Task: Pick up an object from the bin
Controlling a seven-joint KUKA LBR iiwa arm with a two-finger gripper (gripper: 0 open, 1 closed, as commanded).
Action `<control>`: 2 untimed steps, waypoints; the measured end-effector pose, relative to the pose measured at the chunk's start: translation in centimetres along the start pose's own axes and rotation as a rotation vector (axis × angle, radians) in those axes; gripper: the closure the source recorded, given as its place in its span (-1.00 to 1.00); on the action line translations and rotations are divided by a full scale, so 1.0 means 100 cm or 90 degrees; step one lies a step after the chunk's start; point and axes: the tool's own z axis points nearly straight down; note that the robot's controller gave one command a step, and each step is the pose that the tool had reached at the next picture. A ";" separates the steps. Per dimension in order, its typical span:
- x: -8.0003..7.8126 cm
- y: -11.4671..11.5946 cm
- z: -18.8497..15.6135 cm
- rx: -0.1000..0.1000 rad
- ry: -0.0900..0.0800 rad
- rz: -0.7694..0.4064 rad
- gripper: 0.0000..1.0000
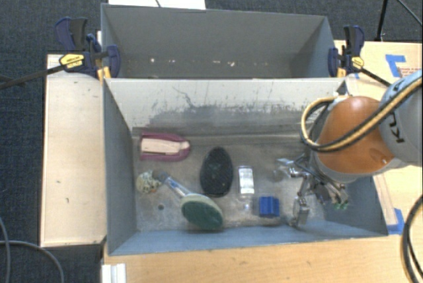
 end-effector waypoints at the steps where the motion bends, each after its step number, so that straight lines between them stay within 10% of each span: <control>1: 0.001 0.048 -0.002 0.000 -0.008 -0.264 -1.00; 2: 0.006 0.048 0.000 -0.004 0.001 -0.262 1.00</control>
Offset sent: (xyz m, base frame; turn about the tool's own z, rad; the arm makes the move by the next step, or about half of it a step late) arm -0.0129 0.0469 -0.0008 -0.4120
